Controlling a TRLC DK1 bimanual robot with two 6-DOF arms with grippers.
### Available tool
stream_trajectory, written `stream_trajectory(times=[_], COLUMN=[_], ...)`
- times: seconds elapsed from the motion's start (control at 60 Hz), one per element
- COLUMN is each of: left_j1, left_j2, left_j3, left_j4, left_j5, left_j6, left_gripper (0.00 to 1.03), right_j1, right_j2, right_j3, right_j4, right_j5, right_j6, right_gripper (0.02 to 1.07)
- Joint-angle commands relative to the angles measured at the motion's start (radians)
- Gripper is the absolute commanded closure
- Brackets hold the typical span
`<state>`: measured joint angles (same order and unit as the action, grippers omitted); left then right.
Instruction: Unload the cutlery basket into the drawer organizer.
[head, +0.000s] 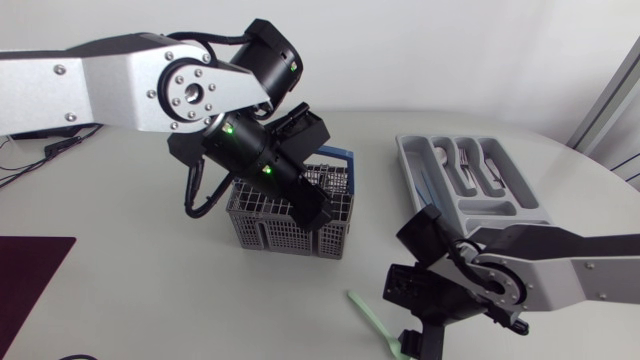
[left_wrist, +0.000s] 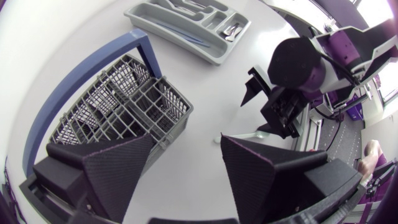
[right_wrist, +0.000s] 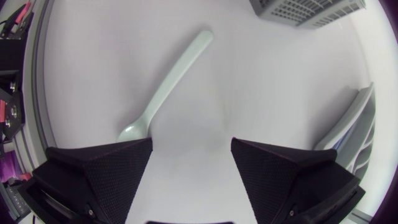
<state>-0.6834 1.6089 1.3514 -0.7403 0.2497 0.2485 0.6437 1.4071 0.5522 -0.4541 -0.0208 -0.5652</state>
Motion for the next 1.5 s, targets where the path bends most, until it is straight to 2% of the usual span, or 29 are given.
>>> stream_trajectory(times=[0.0, 0.217, 0.6, 1.133, 1.483], left_j1=[0.008, 0.008, 0.013, 0.062, 0.077], left_j2=[-0.026, -0.035, -0.053, -0.076, -0.07], left_j3=[-0.034, -0.038, -0.035, -0.04, -0.041], left_j4=[-0.008, -0.008, -0.011, -0.031, -0.03], left_j5=[0.002, 0.002, 0.002, 0.002, 0.002], left_j6=[0.023, 0.021, 0.02, 0.037, 0.044], left_gripper=[0.11, 0.11, 0.11, 0.11, 0.11], right_j1=[0.076, 0.162, 0.283, 0.31, 0.286], right_j2=[-0.003, 0.018, 0.159, 0.222, 0.133], right_j3=[-0.02, 0.015, 0.147, 0.189, 0.17], right_j4=[-0.021, -0.017, 0.011, 0.018, -0.043], right_j5=[0.001, -0.056, -0.05, -0.048, -0.053], right_j6=[0.068, 0.065, -0.019, -0.363, -0.57], right_gripper=[0.16, 0.15, 0.14, 0.11, 0.09])
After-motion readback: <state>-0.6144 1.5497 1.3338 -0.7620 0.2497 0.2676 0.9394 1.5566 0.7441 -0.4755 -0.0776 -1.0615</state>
